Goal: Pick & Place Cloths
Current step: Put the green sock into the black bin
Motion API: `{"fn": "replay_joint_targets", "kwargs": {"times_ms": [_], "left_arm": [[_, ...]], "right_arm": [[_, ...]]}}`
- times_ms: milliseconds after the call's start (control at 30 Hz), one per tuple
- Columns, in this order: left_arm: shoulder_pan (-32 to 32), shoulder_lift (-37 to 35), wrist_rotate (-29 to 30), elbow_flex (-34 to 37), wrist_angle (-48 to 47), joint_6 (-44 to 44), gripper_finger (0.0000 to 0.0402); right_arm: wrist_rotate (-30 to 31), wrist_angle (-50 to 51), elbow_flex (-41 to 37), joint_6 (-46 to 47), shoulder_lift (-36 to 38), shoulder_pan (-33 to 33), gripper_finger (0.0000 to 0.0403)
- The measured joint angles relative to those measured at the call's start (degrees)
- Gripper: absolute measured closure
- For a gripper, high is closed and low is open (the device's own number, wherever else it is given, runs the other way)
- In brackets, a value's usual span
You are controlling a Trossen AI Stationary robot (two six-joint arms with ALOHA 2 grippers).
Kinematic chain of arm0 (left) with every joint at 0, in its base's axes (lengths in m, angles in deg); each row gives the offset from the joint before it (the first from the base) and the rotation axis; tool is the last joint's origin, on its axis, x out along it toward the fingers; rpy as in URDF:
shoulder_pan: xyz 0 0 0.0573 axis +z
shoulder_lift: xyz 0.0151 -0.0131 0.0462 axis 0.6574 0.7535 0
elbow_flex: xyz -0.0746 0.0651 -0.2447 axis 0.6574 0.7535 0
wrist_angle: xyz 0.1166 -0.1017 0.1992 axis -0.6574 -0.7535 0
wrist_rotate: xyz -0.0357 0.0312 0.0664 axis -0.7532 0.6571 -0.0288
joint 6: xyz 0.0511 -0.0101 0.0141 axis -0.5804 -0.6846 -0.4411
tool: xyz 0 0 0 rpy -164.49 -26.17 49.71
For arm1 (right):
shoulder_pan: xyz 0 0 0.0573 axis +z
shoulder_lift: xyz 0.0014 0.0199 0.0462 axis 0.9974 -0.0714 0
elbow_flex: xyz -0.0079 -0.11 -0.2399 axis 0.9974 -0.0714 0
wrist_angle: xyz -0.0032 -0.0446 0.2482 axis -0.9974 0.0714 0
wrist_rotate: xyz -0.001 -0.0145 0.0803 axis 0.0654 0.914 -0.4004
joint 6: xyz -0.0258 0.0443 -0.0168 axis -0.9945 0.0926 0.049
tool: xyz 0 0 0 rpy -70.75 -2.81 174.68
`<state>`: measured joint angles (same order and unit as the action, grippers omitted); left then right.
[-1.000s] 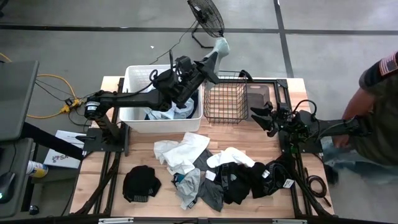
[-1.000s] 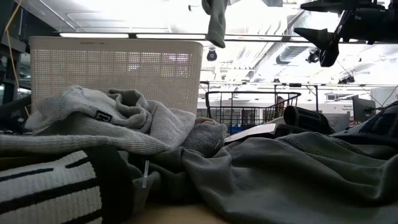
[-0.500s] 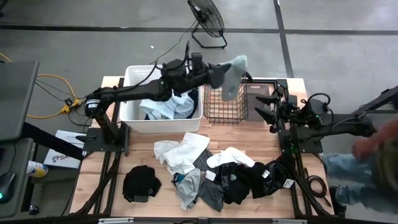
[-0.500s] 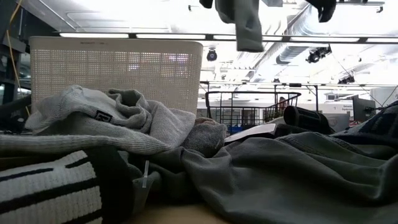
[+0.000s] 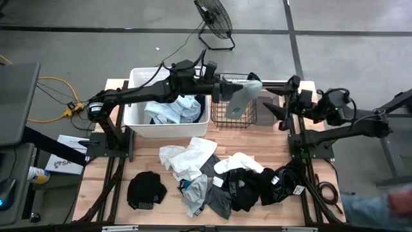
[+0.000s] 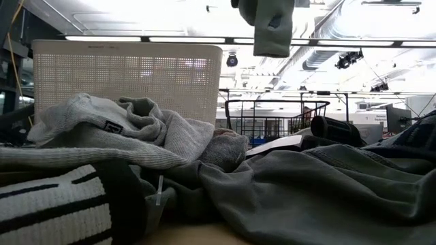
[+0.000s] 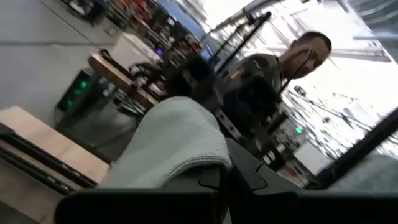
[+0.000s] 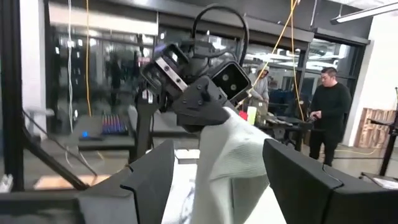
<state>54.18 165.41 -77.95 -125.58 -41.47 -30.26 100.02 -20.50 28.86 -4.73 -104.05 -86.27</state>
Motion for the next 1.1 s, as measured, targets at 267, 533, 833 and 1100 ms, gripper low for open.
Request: {"fn": "replay_joint_targets", "kwargs": {"times_ms": [267, 533, 833, 1100], "left_arm": [[-0.02, 0.0, -4.9, 0.0, -2.3, 1.44, 0.0401], [-0.46, 0.0, -6.37, 0.0, -3.5, 1.42, 0.0401], [-1.18, 0.0, -7.6, 0.0, -4.25, 1.12, 0.0401], [-1.11, 0.0, -7.85, 0.0, -4.21, 0.98, 0.0401]], "right_arm": [[0.04, 8.21, 8.68, -1.69, -6.75, -0.02, 0.0165], [0.25, 17.08, 14.68, -1.36, -14.02, -0.01, 0.0165], [3.09, 21.34, 16.62, 0.66, -19.64, -0.61, 0.0165], [2.84, 20.72, 16.65, 3.98, -20.81, -0.87, 0.0178]]}}
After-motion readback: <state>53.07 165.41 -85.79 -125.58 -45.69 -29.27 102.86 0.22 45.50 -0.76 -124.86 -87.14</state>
